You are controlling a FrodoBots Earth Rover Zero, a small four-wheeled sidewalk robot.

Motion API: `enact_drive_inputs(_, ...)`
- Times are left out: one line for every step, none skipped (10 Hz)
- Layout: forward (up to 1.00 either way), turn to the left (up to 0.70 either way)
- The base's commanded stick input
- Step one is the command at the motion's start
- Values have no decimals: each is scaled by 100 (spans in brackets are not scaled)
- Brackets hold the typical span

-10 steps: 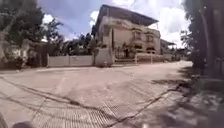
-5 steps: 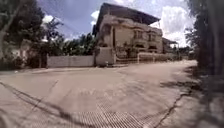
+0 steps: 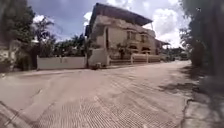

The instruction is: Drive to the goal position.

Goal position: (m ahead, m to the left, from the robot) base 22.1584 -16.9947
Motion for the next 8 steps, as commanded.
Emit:
enact_drive_inputs(70,-14)
enact_drive_inputs(70,0)
enact_drive_inputs(70,0)
enact_drive_inputs(70,0)
enact_drive_inputs(70,-12)
enact_drive_inputs(70,-31)
enact_drive_inputs(70,-31)
enact_drive_inputs(70,-31)
